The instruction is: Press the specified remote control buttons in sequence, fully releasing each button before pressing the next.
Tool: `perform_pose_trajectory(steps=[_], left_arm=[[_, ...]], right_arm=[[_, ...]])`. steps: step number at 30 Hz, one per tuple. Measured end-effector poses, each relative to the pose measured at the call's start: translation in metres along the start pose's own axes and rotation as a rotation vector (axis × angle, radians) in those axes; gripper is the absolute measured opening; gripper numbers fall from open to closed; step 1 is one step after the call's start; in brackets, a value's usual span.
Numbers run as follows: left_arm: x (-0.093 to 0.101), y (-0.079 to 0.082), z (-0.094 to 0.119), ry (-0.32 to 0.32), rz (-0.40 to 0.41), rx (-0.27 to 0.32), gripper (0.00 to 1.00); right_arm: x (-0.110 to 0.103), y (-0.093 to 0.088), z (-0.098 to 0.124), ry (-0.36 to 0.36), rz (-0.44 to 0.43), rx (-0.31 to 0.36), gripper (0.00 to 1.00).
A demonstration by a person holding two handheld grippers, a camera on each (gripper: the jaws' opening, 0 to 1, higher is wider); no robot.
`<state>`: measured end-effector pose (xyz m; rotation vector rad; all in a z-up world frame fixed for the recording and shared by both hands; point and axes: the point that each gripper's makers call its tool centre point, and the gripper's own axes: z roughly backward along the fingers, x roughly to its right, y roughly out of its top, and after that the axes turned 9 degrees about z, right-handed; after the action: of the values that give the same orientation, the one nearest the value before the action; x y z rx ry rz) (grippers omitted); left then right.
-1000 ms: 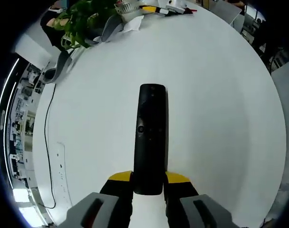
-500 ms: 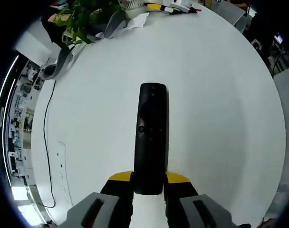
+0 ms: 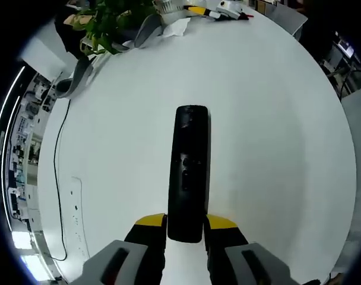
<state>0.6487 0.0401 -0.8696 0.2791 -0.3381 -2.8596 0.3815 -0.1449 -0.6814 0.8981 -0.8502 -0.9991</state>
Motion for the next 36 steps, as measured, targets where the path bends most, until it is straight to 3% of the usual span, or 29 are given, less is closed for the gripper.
perform_pose_trajectory(steps=[3,6,9,10,15,17,21,24,29,36], left_arm=[[-0.001,0.001,0.001,0.024,-0.017,0.026,0.26],[-0.006,0.001,0.002,0.067,0.036,0.045,0.3],[-0.018,0.003,0.006,0.146,0.044,0.094,0.42],[-0.023,0.001,0.007,0.167,0.079,0.113,0.47],[-0.025,-0.005,0.012,0.171,0.25,0.178,0.69],[-0.018,-0.004,0.014,0.157,0.288,0.206,0.79],[-0.009,-0.009,0.021,0.149,0.324,0.23,0.9],[-0.003,-0.008,0.032,0.151,0.396,0.287,0.95],[-0.001,0.0,0.056,0.162,0.547,0.436,1.0],[0.007,0.0,0.09,0.193,0.624,0.538,1.0]], right_arm=[[0.001,0.001,0.001,-0.002,-0.005,0.007,0.88],[0.002,0.002,0.001,-0.005,-0.007,0.012,0.88],[0.002,0.003,0.002,-0.007,-0.007,0.019,0.88],[0.002,0.003,0.002,-0.008,-0.006,0.02,0.88],[0.002,0.004,0.002,-0.012,0.0,0.027,0.89],[0.002,0.005,0.002,-0.012,0.002,0.028,0.89],[0.001,0.005,0.002,-0.007,0.006,0.028,0.9],[-0.001,0.006,0.002,-0.003,0.011,0.032,0.9],[0.0,0.007,0.003,-0.004,0.008,0.04,0.9],[-0.003,0.01,0.003,0.008,0.011,0.055,0.91]])
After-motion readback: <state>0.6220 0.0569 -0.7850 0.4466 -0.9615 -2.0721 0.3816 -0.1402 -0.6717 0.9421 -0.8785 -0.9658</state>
